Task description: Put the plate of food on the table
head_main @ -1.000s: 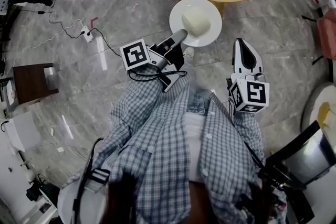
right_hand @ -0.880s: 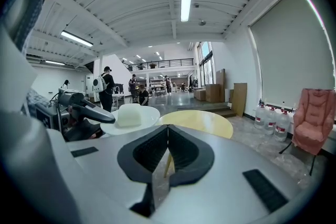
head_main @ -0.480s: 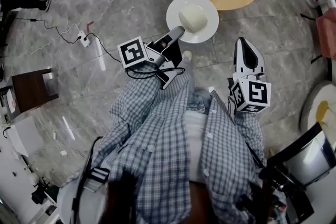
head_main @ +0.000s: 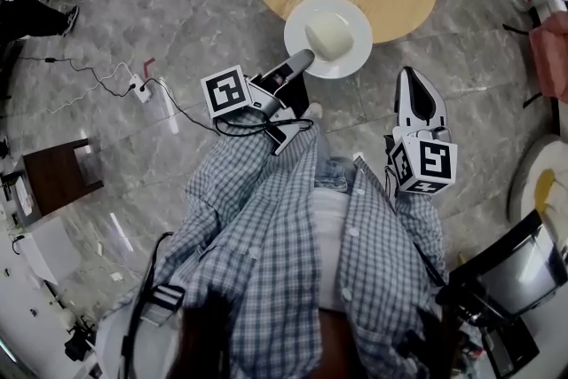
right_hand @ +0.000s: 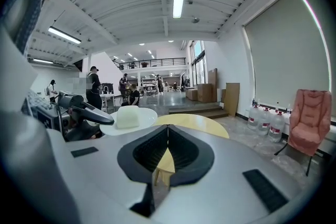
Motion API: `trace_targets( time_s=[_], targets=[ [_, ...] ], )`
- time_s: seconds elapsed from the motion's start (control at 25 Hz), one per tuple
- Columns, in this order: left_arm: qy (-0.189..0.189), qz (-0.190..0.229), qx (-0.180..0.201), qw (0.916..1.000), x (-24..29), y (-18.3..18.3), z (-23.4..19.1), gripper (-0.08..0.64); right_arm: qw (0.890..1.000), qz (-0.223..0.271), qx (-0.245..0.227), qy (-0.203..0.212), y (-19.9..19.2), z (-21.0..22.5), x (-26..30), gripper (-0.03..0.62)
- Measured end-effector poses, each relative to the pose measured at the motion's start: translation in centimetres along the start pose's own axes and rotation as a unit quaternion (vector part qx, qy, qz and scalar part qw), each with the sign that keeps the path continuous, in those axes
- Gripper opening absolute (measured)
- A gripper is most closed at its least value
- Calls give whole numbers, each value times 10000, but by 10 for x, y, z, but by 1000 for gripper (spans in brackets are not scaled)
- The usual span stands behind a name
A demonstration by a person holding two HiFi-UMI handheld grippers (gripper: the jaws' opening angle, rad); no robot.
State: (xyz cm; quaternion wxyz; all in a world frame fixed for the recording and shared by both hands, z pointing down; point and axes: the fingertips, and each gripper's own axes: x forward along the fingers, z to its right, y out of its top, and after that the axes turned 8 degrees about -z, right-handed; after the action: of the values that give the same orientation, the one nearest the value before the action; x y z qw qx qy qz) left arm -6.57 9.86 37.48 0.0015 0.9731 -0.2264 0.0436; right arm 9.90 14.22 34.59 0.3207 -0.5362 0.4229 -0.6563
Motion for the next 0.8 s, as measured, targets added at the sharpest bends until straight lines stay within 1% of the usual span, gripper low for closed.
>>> trace_targets(
  time_s=[0.28,0.52,0.64,0.8],
  targets=[
    [-1,-91,-27,10000,15,36,1,28,10000,32,9,-21,21,1,35,8],
    [-9,-126,-6,9999,16,50,6,28,9999,56,86,-53,32,-1,46,8],
    [-24,-143,-21,9999,17,64,8,28,9998,88,159,-71,40,-4,60,8],
    [-33,-182,-34,9998,24,81,2,28,9998,86,143,-115,45,-1,77,8]
  ],
)
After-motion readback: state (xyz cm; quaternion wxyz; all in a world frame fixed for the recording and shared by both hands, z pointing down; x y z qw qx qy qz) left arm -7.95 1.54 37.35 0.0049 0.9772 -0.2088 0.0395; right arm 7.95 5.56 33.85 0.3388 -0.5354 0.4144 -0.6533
